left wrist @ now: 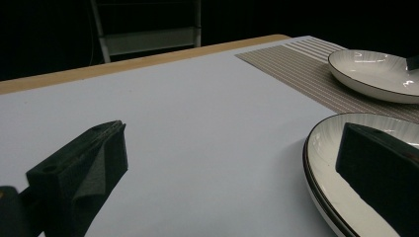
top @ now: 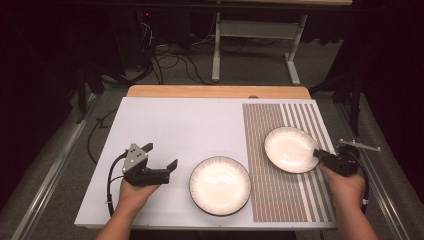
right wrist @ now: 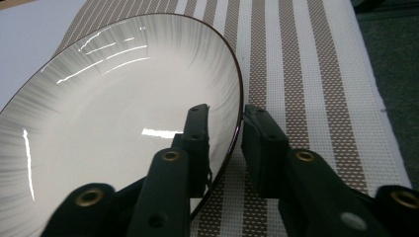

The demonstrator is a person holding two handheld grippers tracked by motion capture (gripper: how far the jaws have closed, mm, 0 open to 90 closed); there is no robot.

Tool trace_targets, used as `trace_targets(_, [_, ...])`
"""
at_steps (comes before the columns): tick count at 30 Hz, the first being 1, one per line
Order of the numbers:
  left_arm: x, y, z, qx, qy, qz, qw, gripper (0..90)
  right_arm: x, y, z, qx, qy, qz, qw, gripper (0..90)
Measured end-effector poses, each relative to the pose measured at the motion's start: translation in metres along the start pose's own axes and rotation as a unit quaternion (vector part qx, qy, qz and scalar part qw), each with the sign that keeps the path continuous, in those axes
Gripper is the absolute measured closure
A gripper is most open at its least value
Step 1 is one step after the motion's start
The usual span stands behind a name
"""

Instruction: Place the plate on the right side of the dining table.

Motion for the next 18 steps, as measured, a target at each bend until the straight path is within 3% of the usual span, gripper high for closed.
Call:
trace_targets(3, [0.000, 0.000, 0.000, 0.001, -0.001, 0.000, 1.0000, 0.1, -0.003, 0.001, 0.001, -0.008, -0.009, -0.005, 0.9999, 69.5])
trace_targets(4, [-0.001, 0.000, 0.000, 0.001, -0.001, -0.001, 1.0000, 0.1, -0.007, 0.002, 0.002, -0.025, -0.019, -0.016, 0.9994, 60.2])
trace_targets(9, [-0.002, 0.000, 0.001, 0.003, -0.003, -0.002, 1.0000, 0.1, -0.013, 0.008, 0.004, -0.050, -0.039, -0.013, 0.9979, 48.3])
trace_targets(12, [-0.003, -0.001, 0.002, 0.005, -0.006, -0.001, 1.0000, 0.1, -0.021, 0.021, 0.005, -0.088, -0.071, 0.012, 0.9935, 35.4])
trace_targets(14, [-0.004, -0.002, 0.002, 0.006, -0.006, -0.002, 1.0000, 0.1, -0.022, 0.024, 0.005, -0.093, -0.075, 0.018, 0.9927, 33.0])
trace_targets(16, [-0.004, -0.002, 0.002, 0.009, -0.006, -0.001, 0.9999, 0.1, -0.026, 0.037, 0.004, -0.111, -0.085, 0.047, 0.9890, 24.9])
trace_targets(17, [-0.005, -0.002, 0.002, 0.011, -0.007, -0.002, 0.9999, 0.1, -0.026, 0.037, 0.004, -0.111, -0.085, 0.047, 0.9890, 24.9])
trace_targets(18, [-0.006, -0.003, 0.002, 0.014, -0.008, -0.002, 0.9999, 0.1, -0.030, 0.047, 0.004, -0.122, -0.094, 0.063, 0.9860, 22.0])
Point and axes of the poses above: each handheld gripper's, and its own axes: x roughly forward along the jaws, z roughly out of its top, y roughly to its left, the point moved 1 cm from there along x, roughly forward along the jaws, and after that the axes turned 10 degrees about -y, right-handed, at the moved point
